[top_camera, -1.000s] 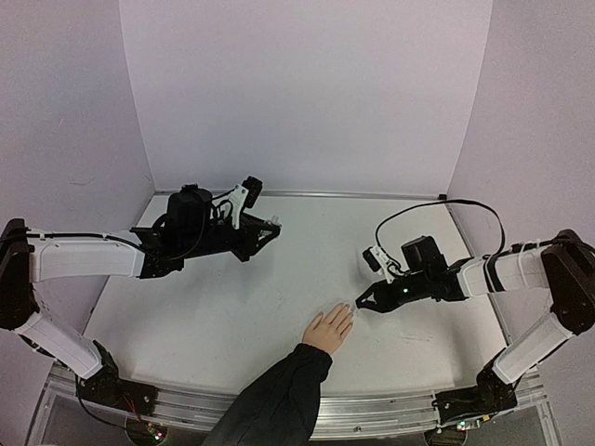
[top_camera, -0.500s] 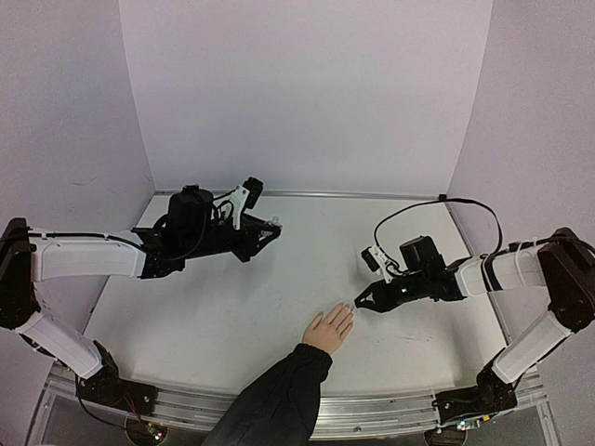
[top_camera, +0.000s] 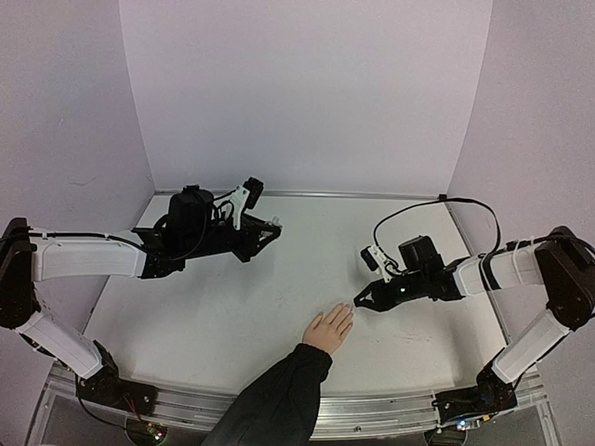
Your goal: Paint the nails
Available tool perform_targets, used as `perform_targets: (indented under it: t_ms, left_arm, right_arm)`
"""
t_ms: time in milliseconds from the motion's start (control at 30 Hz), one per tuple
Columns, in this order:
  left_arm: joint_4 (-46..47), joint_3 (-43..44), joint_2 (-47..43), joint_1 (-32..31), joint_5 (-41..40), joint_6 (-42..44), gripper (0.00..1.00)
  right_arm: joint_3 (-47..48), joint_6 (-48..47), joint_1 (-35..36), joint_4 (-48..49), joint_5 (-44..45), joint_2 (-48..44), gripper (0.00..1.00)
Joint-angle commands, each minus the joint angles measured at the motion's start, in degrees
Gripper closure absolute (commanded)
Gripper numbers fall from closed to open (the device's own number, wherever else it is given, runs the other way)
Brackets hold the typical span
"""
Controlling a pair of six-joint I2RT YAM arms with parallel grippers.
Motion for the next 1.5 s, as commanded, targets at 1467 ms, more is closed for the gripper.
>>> perform_targets:
  t_ms: [1467]
  left_arm:
    - [3.88,1.57,0.14,-0.26,0.84,1.12,1.0]
  right_arm:
    - [2.69,0.5,0.34,-0.13,0.45,2.34,1.0]
